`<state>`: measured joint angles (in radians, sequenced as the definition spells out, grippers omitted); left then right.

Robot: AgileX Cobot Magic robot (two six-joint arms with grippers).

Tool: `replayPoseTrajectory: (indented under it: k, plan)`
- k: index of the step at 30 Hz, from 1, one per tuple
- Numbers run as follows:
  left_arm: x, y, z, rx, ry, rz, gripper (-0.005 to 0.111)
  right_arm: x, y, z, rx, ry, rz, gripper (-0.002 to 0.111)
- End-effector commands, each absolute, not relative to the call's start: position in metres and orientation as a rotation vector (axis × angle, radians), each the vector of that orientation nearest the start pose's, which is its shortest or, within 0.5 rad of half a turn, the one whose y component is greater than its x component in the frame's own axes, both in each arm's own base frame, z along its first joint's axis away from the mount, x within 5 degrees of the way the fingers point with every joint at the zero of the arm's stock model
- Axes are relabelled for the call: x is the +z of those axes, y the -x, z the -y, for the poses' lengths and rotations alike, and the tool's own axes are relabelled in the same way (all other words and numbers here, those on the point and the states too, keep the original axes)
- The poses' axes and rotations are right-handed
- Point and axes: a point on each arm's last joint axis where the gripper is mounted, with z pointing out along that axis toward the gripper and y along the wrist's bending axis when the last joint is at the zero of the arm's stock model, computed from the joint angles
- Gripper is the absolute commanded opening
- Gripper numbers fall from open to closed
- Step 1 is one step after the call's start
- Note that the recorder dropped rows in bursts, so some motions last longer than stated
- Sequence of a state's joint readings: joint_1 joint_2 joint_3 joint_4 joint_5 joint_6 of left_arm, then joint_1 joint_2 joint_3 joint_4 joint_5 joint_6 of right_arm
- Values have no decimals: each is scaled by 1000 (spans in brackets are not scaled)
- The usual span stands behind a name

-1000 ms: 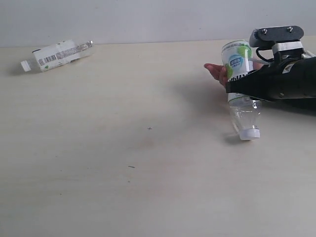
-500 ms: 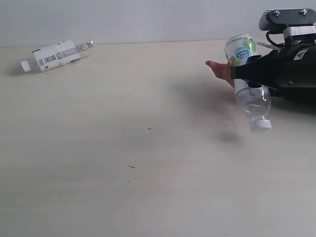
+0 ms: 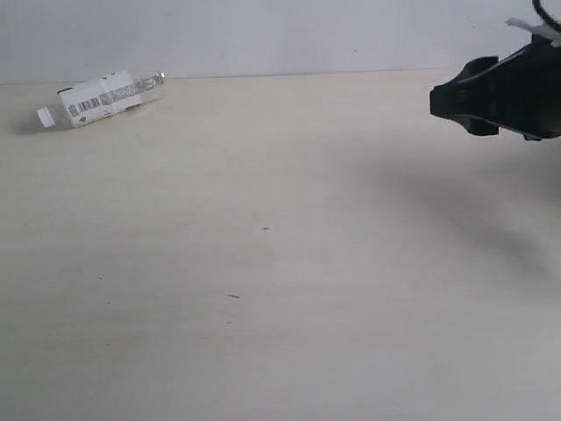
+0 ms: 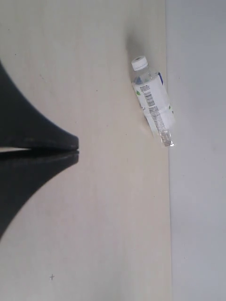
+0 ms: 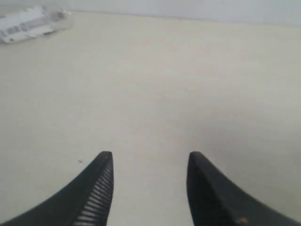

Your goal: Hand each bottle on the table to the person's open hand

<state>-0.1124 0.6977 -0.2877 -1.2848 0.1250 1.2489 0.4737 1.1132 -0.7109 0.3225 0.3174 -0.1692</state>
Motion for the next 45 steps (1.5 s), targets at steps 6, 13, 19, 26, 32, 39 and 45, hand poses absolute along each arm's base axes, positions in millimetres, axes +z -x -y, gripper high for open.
replayPoseTrajectory:
  k: [6,13,19,26,32,39,45]
  plan:
    - [243,-135,26,-212,-159,-1926,0,319,-113,-76,555,423,-1865,0]
    - [243,-135,26,-212,-159,-1926,0,306,-55,-41,638,320,-1615,0]
    - [243,-135,26,-212,-159,-1926,0,297,-30,-32,607,425,-1623,0]
    - [243,-135,26,-212,-159,-1926,0,288,-27,-32,562,505,-1701,0]
    - [243,-135,26,-212,-159,-1926,0,288,-27,-32,562,504,-1700,0]
    - [243,-135,26,-213,-157,-1926,0,288,-27,-32,565,503,-1700,0]
    - [243,-135,26,-213,-157,-1926,0,288,-27,-32,565,503,-1700,0]
